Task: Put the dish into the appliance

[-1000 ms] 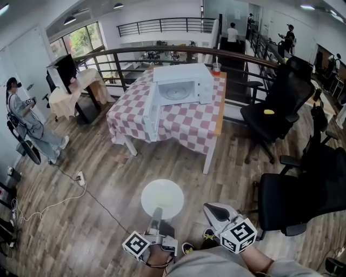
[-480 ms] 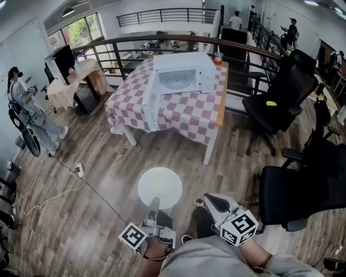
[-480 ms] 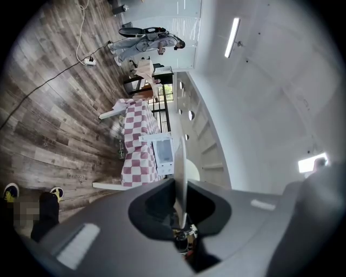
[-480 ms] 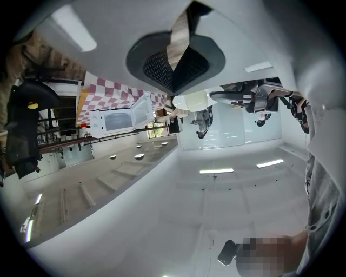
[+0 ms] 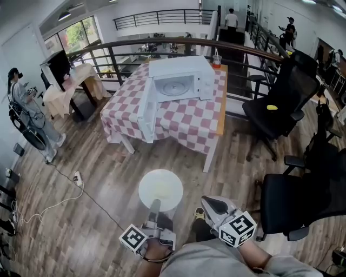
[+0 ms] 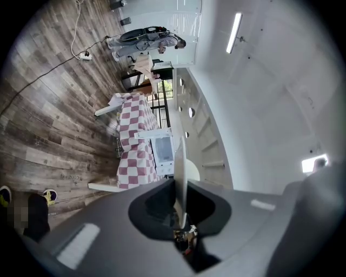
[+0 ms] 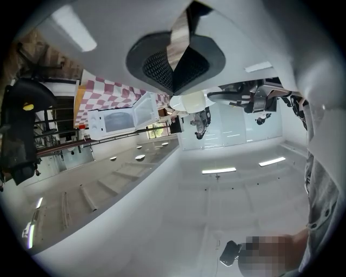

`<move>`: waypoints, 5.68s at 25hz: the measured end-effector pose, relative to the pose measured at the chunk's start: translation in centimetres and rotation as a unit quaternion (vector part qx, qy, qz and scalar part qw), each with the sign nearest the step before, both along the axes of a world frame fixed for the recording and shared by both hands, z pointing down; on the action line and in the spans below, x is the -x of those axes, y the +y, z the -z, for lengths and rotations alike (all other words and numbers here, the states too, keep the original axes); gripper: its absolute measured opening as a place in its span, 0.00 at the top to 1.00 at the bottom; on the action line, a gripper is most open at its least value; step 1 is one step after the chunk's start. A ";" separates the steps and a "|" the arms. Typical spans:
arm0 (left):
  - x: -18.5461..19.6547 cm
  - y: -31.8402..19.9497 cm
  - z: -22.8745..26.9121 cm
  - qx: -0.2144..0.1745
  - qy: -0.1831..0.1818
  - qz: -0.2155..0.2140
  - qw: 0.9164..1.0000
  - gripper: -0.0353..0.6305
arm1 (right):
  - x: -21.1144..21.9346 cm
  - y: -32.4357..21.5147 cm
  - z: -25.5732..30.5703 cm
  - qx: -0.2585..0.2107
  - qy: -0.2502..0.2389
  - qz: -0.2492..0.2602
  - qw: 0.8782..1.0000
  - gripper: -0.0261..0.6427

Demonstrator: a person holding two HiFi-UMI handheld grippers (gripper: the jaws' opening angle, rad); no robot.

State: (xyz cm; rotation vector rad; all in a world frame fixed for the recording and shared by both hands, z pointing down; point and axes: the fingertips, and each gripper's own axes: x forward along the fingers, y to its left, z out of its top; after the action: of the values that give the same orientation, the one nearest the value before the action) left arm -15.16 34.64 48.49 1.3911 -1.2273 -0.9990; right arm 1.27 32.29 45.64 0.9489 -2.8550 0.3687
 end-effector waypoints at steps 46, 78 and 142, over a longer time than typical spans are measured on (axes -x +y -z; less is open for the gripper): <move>-4.4 -28.7 1.2 -0.008 -0.013 0.001 1.000 0.90 | -2.3 -29.0 0.8 -0.007 -0.037 0.033 0.999 0.96; -1.5 -40.7 -1.9 0.026 0.000 -0.018 1.000 0.90 | 1.0 -39.7 -1.7 0.012 -0.026 -0.006 1.000 0.96; 3.9 -69.6 -1.2 0.029 0.051 -0.131 0.990 0.90 | 9.9 -67.3 -0.8 0.018 0.029 -0.095 0.995 0.96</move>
State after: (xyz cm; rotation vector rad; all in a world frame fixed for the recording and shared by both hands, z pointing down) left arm -19.10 -34.99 49.72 1.3975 -0.9622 -0.8343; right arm -8.59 -35.05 46.42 1.2069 -2.7043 0.4025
